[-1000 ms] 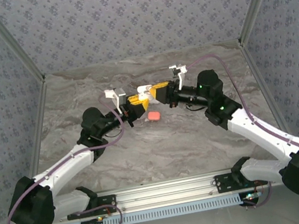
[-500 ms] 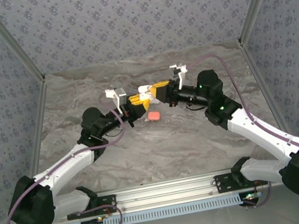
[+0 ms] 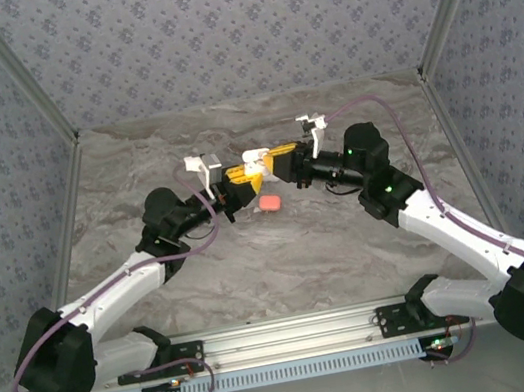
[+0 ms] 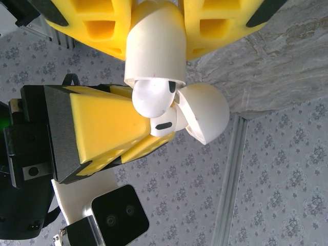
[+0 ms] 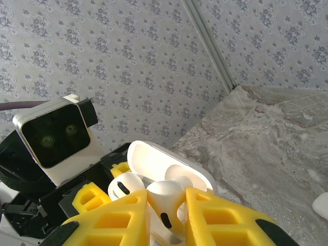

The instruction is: Insert wireless bluetooth earbuds into charging case

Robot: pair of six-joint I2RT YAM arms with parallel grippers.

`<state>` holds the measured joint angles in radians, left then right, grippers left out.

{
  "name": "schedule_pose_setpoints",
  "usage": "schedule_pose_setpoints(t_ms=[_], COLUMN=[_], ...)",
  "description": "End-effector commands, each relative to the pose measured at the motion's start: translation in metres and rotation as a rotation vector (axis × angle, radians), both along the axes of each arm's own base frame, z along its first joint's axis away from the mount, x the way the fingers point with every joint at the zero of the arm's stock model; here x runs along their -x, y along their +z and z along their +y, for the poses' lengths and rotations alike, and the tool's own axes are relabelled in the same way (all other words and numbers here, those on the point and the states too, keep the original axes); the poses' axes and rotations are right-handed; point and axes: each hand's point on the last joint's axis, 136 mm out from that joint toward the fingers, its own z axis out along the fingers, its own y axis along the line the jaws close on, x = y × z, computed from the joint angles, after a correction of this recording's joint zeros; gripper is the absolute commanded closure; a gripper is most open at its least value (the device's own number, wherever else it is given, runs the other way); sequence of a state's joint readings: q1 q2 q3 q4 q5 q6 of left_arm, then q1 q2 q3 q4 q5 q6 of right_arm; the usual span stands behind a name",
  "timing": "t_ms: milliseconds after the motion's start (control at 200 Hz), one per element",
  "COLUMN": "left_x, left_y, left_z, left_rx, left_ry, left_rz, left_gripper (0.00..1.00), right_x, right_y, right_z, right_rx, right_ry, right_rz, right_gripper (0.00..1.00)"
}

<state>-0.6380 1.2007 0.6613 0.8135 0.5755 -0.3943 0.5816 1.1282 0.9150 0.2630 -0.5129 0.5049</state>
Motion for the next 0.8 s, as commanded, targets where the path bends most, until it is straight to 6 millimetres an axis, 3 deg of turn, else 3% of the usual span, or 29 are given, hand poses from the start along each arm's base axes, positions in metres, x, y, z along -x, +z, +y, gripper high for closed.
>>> schedule_pose_setpoints(t_ms=[0,400,795], left_x=[0.004,0.002,-0.002], left_y=[0.03,0.025,0.02], left_z=[0.0,-0.001,-0.002], left_rx=[0.066,0.056,0.047], left_ry=[-0.005,-0.003,0.008], left_rz=[-0.072,-0.063,-0.059], left_gripper=[1.0,1.0,1.0], right_x=[0.004,0.003,0.004], right_y=[0.004,0.01,0.021], right_z=[0.0,-0.003,-0.02], right_rx=[0.003,0.0,0.031], right_ry=[0.015,0.001,-0.06], right_rz=[-0.009,-0.014,-0.039], right_gripper=[0.74,0.61,0.36])
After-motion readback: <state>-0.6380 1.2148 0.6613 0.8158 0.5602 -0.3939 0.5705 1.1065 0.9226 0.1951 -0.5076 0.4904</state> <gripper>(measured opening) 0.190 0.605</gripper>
